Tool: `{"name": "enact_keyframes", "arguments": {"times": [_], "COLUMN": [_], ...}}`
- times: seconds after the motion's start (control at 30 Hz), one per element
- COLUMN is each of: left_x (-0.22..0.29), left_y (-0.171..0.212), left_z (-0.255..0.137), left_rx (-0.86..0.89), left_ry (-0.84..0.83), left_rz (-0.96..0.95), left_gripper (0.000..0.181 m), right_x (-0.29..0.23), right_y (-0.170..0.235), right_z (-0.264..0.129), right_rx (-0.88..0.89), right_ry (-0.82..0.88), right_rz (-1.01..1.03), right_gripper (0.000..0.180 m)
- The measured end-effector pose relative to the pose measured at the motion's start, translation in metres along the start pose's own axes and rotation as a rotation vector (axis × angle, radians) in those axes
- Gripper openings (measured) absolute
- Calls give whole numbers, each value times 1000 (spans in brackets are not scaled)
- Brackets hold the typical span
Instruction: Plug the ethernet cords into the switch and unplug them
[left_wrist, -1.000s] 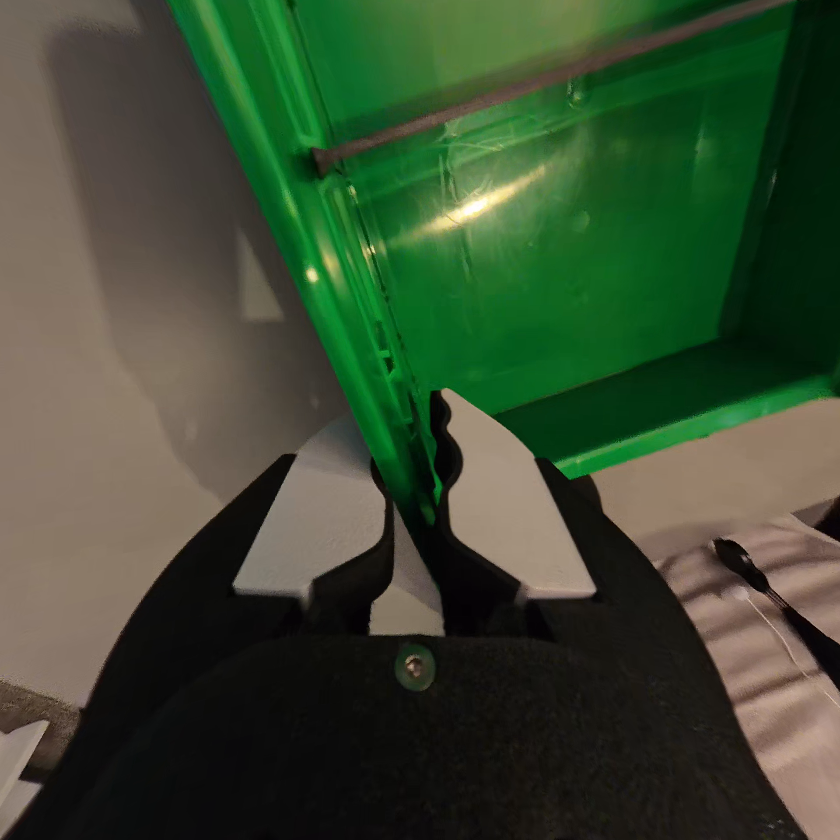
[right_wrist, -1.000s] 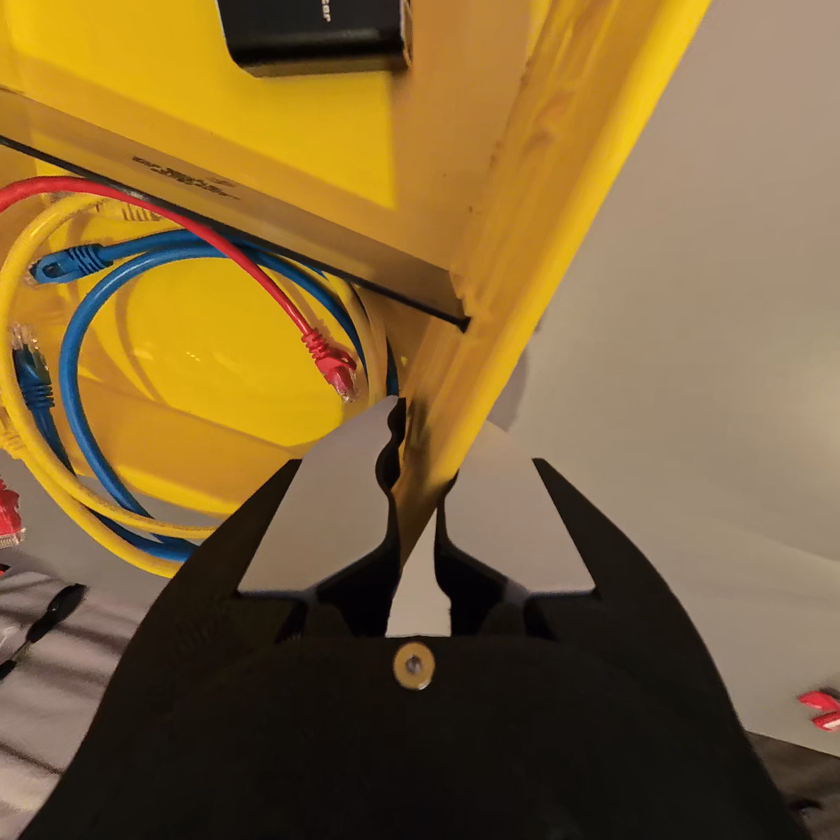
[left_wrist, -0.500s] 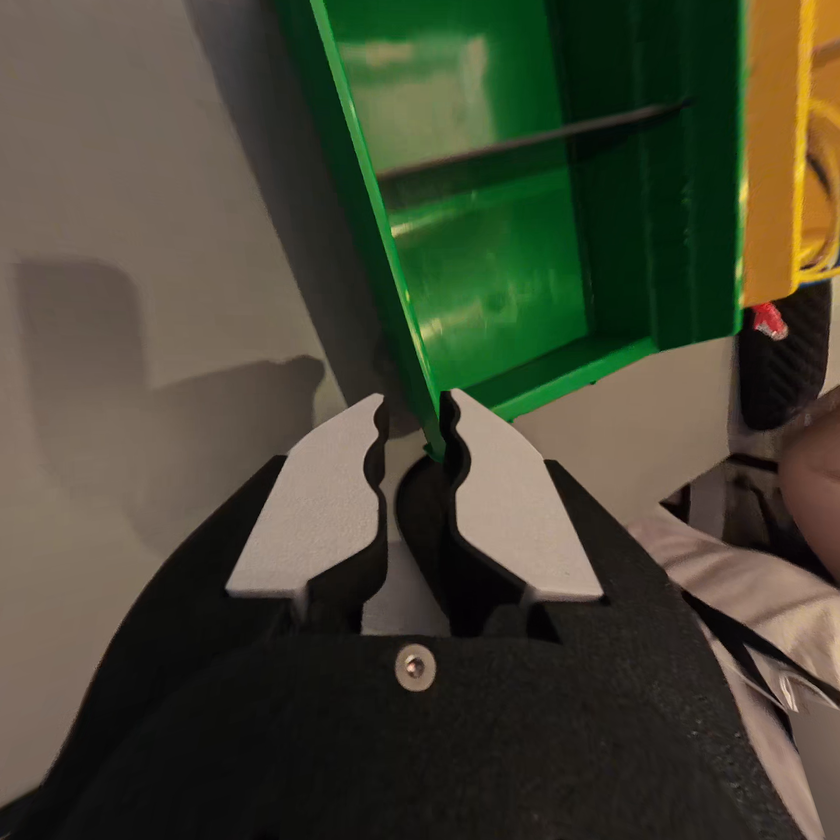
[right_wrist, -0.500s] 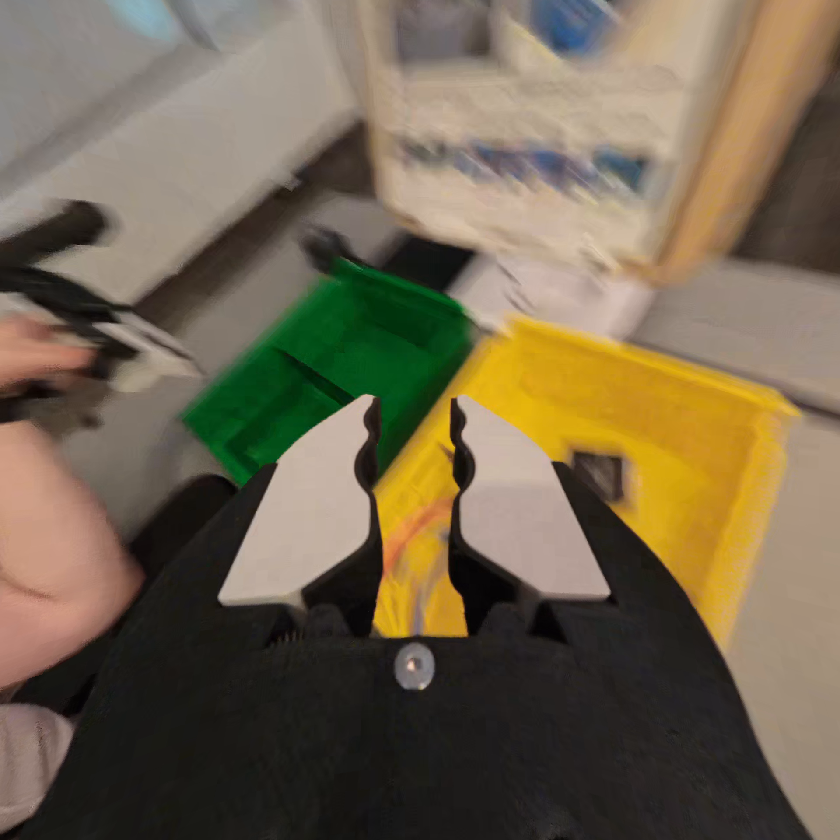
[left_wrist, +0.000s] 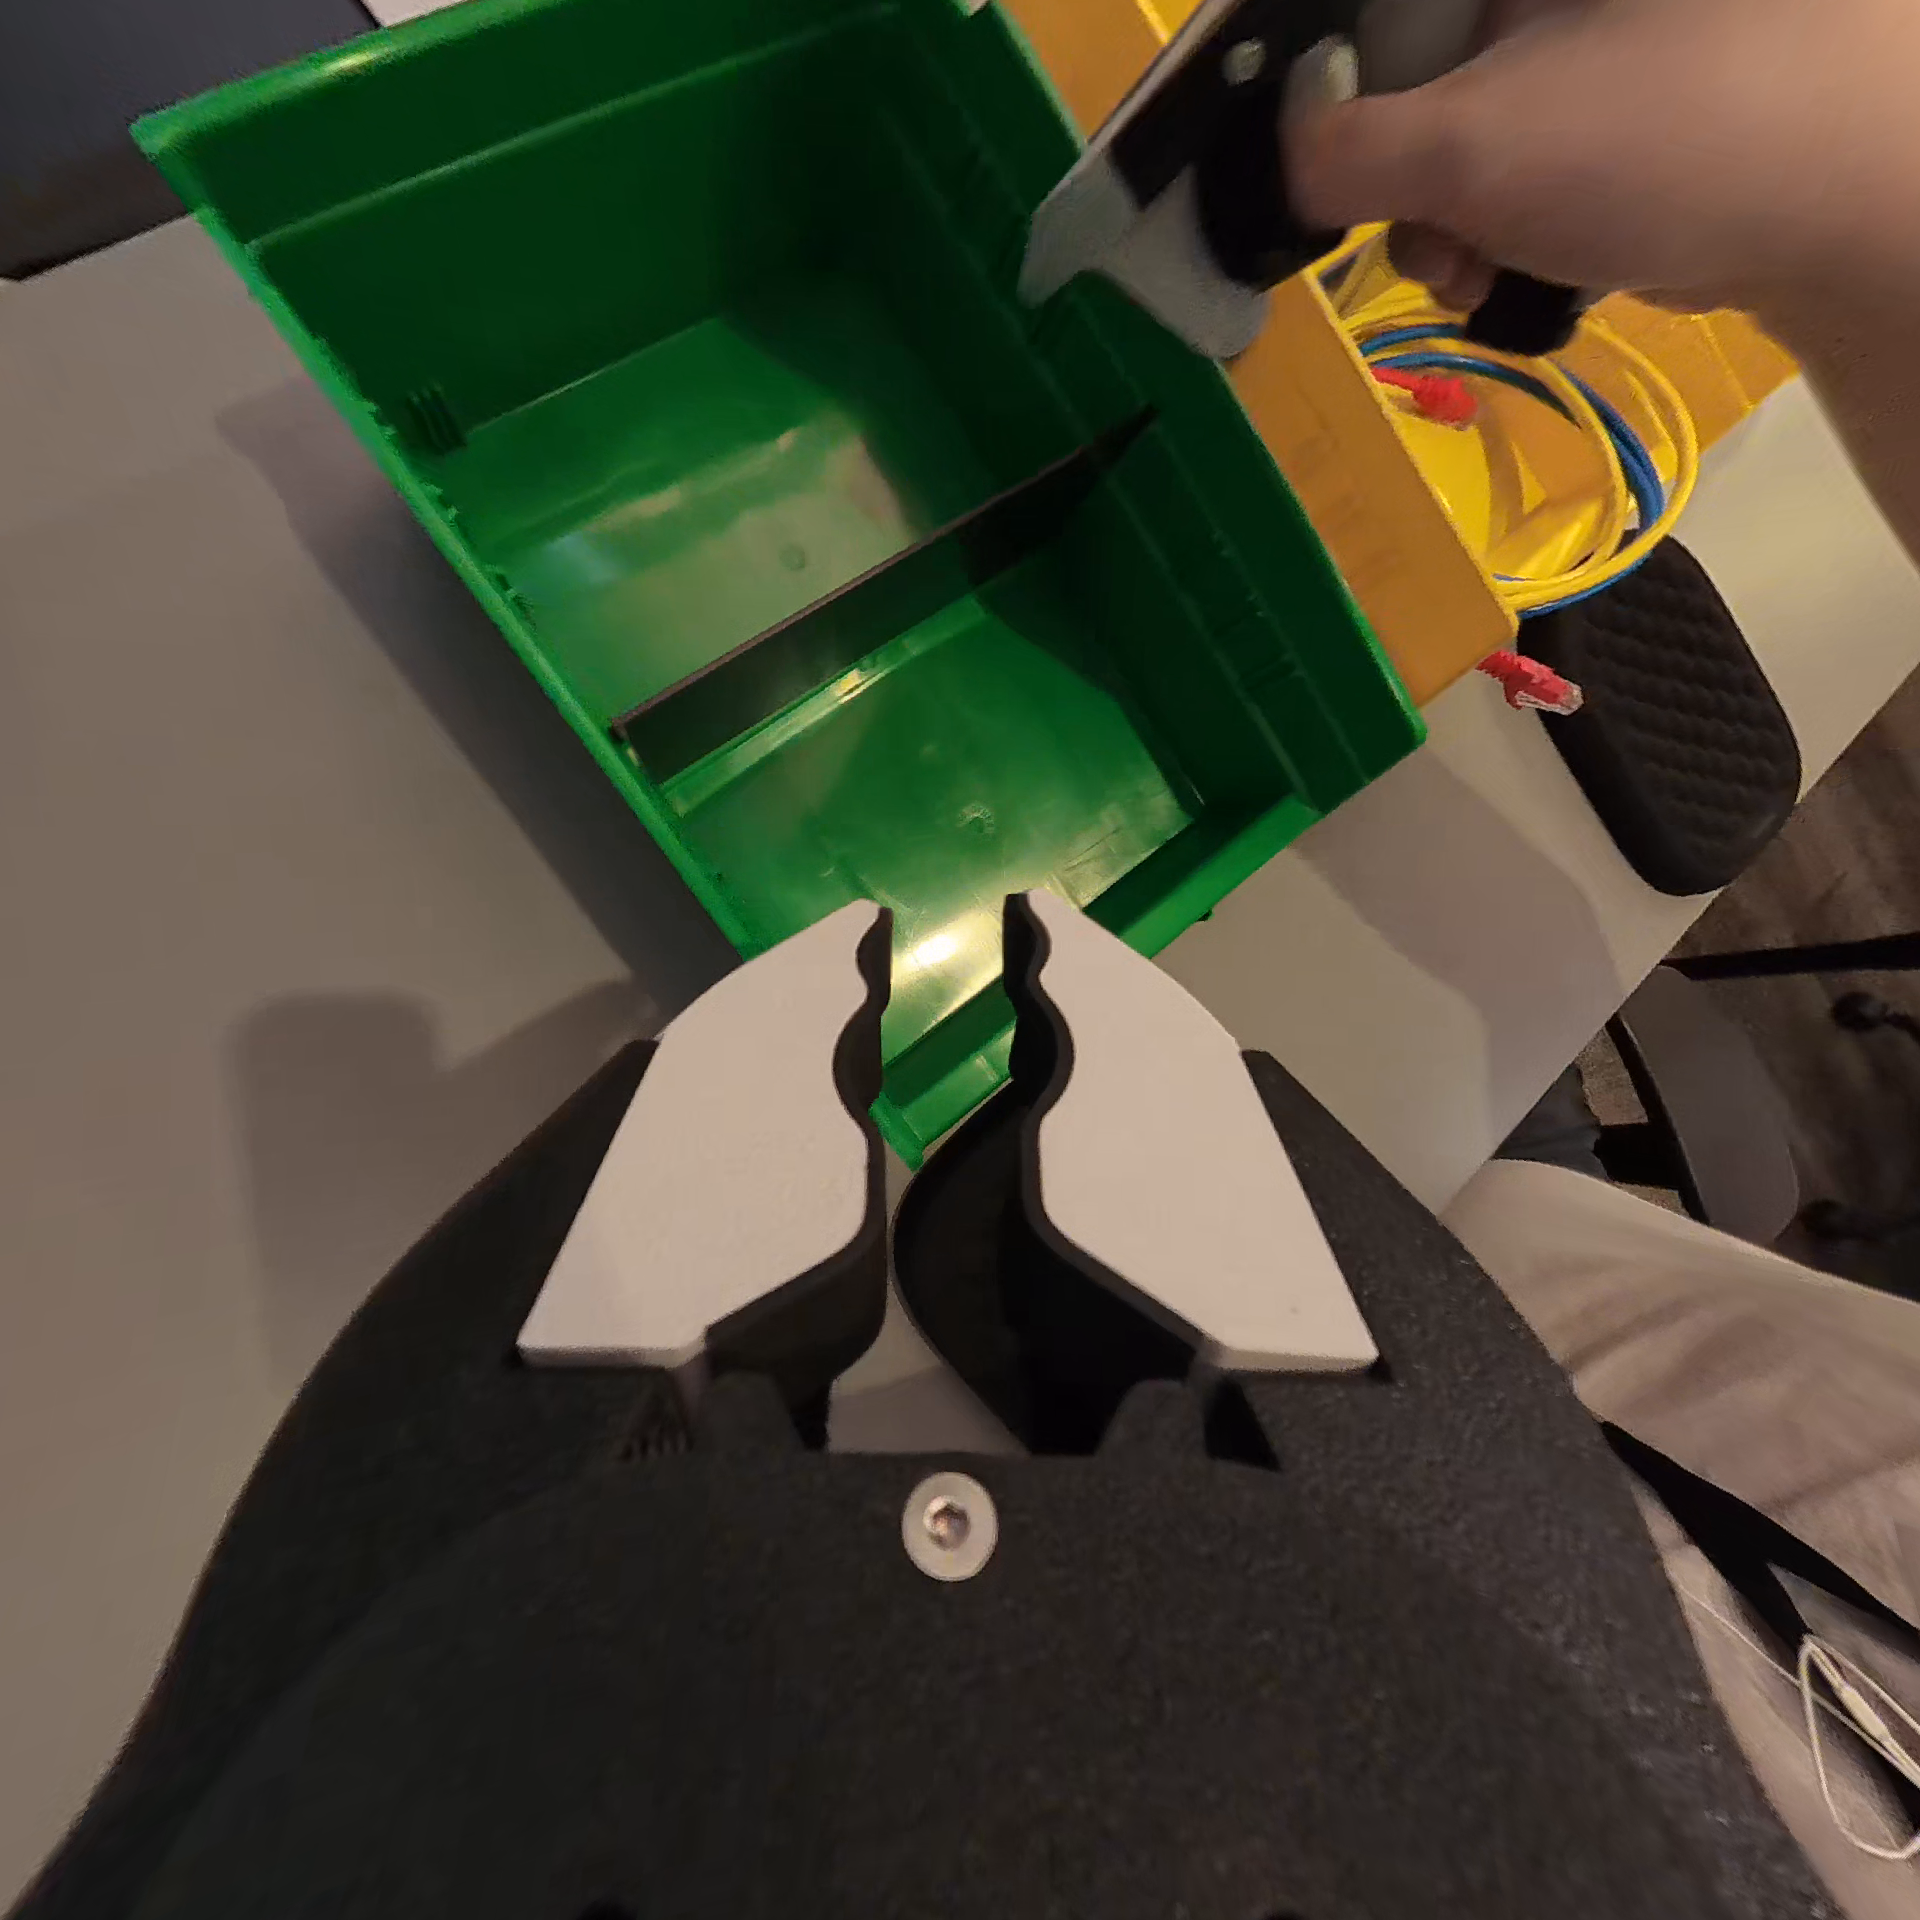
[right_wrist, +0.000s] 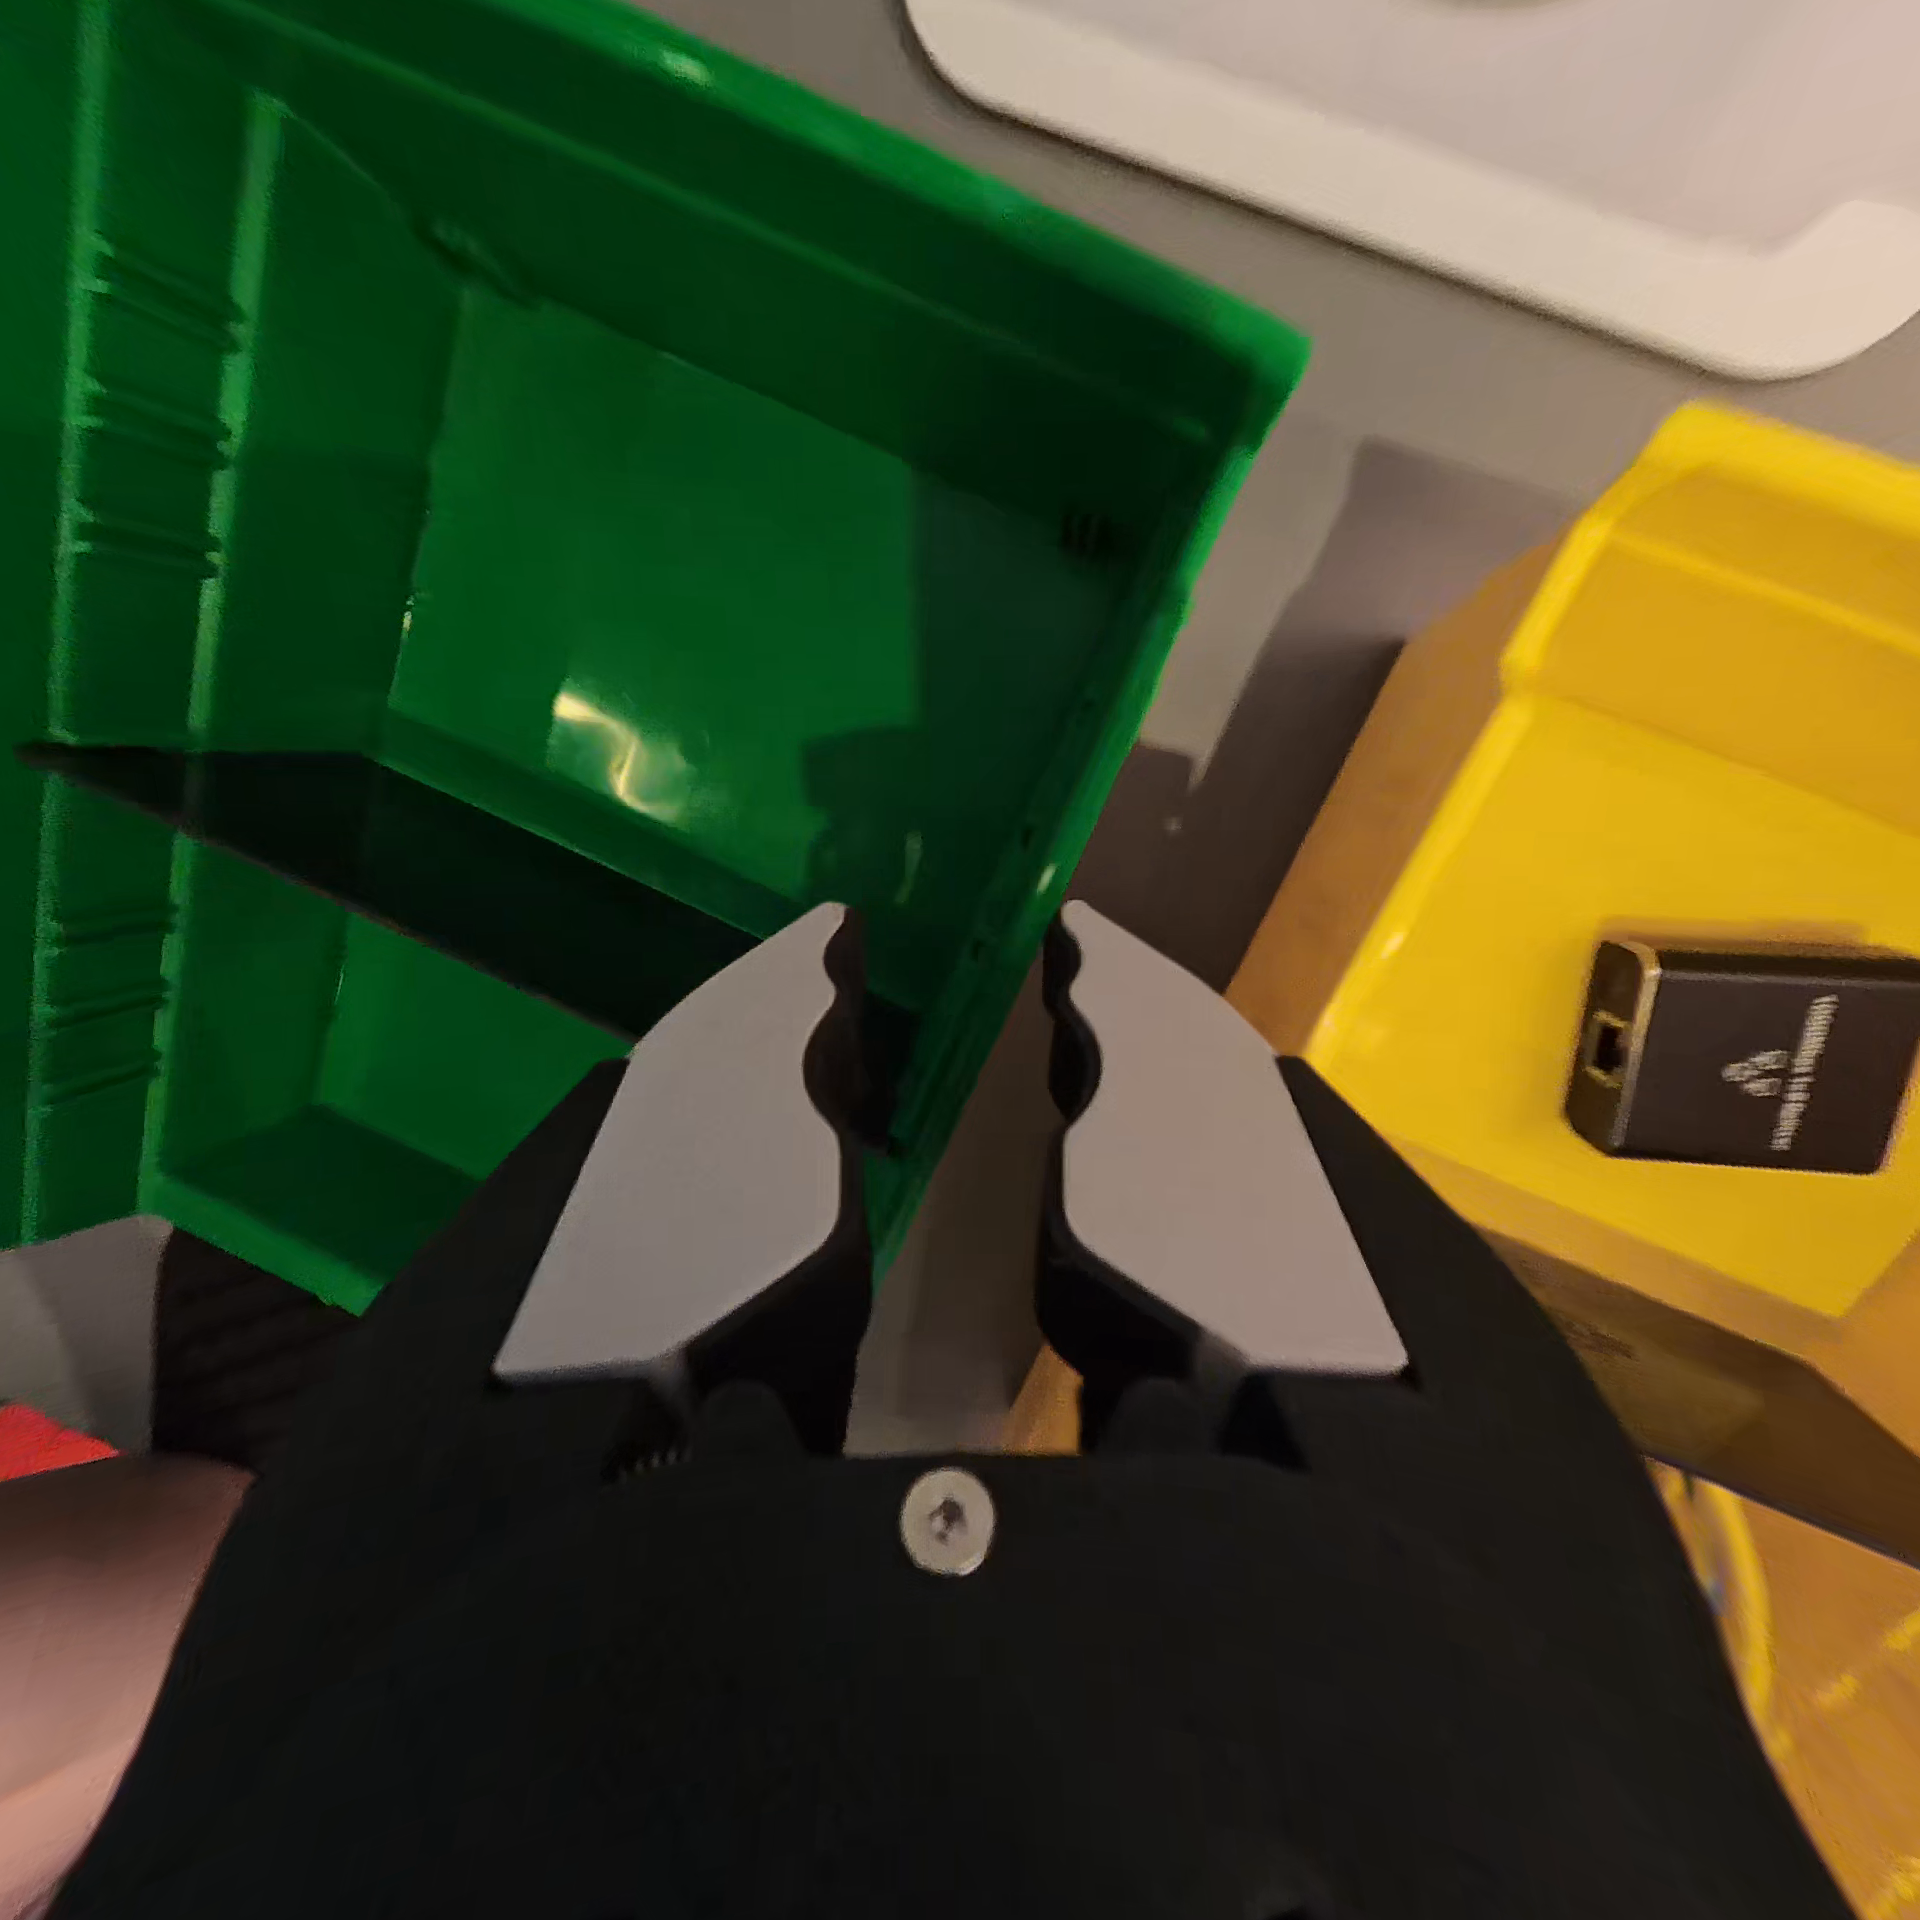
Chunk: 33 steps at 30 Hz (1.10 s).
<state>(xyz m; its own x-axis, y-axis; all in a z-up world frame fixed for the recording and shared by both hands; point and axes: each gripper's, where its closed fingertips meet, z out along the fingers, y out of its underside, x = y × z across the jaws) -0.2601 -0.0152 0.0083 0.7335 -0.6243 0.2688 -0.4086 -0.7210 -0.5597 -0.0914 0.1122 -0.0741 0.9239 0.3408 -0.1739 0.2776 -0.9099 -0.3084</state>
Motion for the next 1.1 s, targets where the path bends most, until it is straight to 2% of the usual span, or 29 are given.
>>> {"name": "enact_keyframes", "arguments": {"times": [0.03, 0.13, 0.23, 0.37, 0.47, 0.57, 0.63, 0.77, 0.83, 0.9, 0.97, 1.1], "left_x": [2, 9, 15, 18, 22, 36, 50, 98, 108, 116, 123, 129], "left_y": [-1, -2, -4, -6, -18, -32, -45, -49, -40, -37, -42, -63], "left_z": [0, 1, -1, -6, -22, -57, -96, -181, -193, -180, -150, -46], "left_rx": [-1, -3, 7, 27, 124, 294, 490, 969, 1020, 954, 827, 455], "left_ry": [2, 8, 9, -8, -39, -55, -79, -17, -53, -71, -55, 57], "left_rz": [16, 56, 91, 114, 118, 104, 109, 120, 142, 180, 241, 319], "left_gripper": [20, 19, 19, 17, 17, 26, 32, 25, 27, 43, 45, 49], "right_x": [-2, -2, 3, -3, -16, -27, -36, -42, -26, 8, 57, 179], "right_y": [3, 9, 6, 3, -3, -16, -26, -44, -43, -34, -19, 39], "right_z": [8, 30, 37, 36, 23, -4, -32, -112, -159, -206, -248, -306], "right_rx": [-30, -98, -129, -179, -204, -219, -235, -220, -217, -206, -168, -114], "right_ry": [-12, -8, 16, 2, -34, -11, -22, -79, -95, -72, -23, 86], "right_rz": [28, 92, 89, 110, 134, 83, 48, -24, -43, -41, 3, 202], "right_gripper": [33, 27, 10, 9, 10, 9, 9, 8, 8, 9, 9, 8]}}
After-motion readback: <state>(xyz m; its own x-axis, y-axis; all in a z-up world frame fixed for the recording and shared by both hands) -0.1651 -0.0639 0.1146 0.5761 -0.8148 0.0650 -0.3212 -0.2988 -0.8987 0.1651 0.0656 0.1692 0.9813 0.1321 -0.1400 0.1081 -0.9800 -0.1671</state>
